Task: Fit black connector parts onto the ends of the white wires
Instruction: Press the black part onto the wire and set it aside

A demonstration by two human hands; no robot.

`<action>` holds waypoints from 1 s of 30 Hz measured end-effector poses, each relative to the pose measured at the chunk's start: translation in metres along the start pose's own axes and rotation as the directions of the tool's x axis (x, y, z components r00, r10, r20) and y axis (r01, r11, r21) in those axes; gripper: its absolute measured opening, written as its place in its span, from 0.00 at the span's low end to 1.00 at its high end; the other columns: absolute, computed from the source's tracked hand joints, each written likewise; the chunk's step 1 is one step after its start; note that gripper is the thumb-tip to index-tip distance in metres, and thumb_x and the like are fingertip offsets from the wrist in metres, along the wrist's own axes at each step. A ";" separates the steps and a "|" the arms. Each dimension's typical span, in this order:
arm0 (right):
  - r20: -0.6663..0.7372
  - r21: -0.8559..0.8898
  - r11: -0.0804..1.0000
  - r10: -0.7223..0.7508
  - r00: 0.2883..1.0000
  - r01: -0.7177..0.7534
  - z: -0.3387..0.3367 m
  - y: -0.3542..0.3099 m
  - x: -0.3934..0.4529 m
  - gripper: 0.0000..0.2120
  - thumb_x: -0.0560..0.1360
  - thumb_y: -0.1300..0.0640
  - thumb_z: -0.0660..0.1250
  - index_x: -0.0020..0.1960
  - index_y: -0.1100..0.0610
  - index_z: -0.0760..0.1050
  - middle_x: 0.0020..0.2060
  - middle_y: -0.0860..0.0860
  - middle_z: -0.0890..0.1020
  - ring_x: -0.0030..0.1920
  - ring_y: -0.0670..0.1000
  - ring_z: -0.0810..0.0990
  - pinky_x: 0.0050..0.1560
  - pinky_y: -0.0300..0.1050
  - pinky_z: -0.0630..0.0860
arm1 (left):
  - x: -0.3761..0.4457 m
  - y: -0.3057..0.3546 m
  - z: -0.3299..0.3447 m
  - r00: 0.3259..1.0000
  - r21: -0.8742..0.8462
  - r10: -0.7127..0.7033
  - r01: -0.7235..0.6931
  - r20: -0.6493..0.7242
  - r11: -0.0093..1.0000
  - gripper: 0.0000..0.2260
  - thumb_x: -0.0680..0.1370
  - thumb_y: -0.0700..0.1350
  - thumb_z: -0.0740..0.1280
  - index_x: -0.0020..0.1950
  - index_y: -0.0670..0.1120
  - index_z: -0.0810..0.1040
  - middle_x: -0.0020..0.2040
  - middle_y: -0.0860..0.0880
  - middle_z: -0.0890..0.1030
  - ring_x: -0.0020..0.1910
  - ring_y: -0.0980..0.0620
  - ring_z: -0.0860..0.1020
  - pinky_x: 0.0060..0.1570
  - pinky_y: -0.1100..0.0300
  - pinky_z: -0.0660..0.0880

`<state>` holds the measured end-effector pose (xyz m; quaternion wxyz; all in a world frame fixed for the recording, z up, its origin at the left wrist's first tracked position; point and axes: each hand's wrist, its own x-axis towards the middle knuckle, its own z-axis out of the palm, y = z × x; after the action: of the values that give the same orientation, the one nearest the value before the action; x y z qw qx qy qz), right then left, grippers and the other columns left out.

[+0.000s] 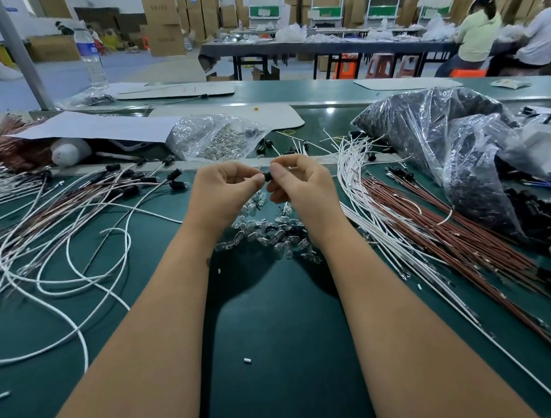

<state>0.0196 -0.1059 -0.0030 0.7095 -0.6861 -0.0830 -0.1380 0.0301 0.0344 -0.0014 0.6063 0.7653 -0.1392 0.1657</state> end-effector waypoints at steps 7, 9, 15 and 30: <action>-0.036 0.043 0.999 -0.003 0.999 0.005 -0.001 0.000 0.001 0.03 0.78 0.67 0.64 0.47 0.61 0.76 0.34 0.53 0.80 0.31 0.46 0.78 0.35 0.38 0.77 | 0.001 0.003 0.007 1.000 -0.014 0.008 -0.008 0.018 1.000 0.05 0.75 0.38 0.71 0.43 0.48 0.83 0.40 0.45 0.85 0.38 0.53 0.80 0.45 0.57 0.79; -0.040 0.057 0.998 0.004 0.999 -0.002 -0.003 0.001 0.002 0.04 0.78 0.67 0.64 0.46 0.60 0.76 0.34 0.53 0.81 0.32 0.46 0.79 0.36 0.39 0.77 | 0.001 0.004 0.008 0.999 -0.010 0.012 -0.012 0.037 1.000 0.06 0.76 0.38 0.70 0.44 0.49 0.83 0.40 0.49 0.85 0.38 0.55 0.80 0.45 0.62 0.78; -0.047 0.072 0.997 0.003 0.999 0.000 -0.003 0.000 0.001 0.06 0.78 0.67 0.64 0.45 0.59 0.76 0.32 0.52 0.80 0.31 0.46 0.78 0.35 0.38 0.77 | 0.000 0.007 0.004 0.996 -0.018 0.008 -0.006 0.092 1.000 0.07 0.78 0.34 0.65 0.52 0.39 0.82 0.27 0.60 0.79 0.26 0.66 0.73 0.31 0.76 0.67; -0.339 -0.568 0.823 -0.230 0.912 -0.004 -0.045 -0.021 0.008 0.09 0.78 0.59 0.60 0.46 0.52 0.78 0.38 0.47 0.81 0.37 0.46 0.76 0.36 0.39 0.71 | 0.000 -0.002 0.006 0.999 -0.091 -0.038 0.041 0.036 0.995 0.07 0.77 0.40 0.69 0.43 0.51 0.82 0.30 0.48 0.66 0.25 0.57 0.62 0.26 0.69 0.61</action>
<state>0.0169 -0.1522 0.0177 0.4710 -0.8142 0.0633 -0.3334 0.0316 0.0288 -0.0048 0.6415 0.7419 -0.1419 0.1340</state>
